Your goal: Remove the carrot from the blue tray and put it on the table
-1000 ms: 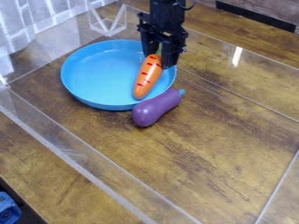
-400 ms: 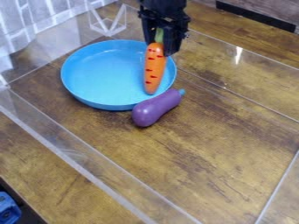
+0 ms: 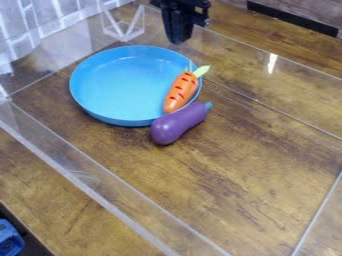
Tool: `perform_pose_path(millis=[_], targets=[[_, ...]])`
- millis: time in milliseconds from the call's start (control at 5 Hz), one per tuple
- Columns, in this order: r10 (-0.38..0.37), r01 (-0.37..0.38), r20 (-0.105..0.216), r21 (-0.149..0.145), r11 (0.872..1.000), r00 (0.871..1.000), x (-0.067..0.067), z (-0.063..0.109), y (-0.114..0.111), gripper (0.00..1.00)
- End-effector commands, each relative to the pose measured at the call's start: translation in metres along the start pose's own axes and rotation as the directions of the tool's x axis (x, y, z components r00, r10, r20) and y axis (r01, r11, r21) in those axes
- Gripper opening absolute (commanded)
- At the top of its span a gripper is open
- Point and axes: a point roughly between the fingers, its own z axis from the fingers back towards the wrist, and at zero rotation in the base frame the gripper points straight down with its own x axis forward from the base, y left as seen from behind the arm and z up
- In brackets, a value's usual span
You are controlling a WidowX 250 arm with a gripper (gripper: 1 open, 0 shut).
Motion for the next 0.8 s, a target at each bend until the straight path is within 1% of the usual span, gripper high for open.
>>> perform_pose_path(millis=[0,200,400,600], targets=[[0.000,-0.001,0.072,0.016,1.000,0.997,0.007,0.019,0.003,1.00],[-0.007,0.006,0.061,0.011,1.000,0.998,0.005,0.010,-0.001,1.00],[-0.004,0.004,0.046,0.005,1.000,0.999,0.005,-0.004,-0.002,1.00],[-0.006,0.006,0.039,0.000,1.000,0.999,0.005,-0.018,-0.004,1.00]])
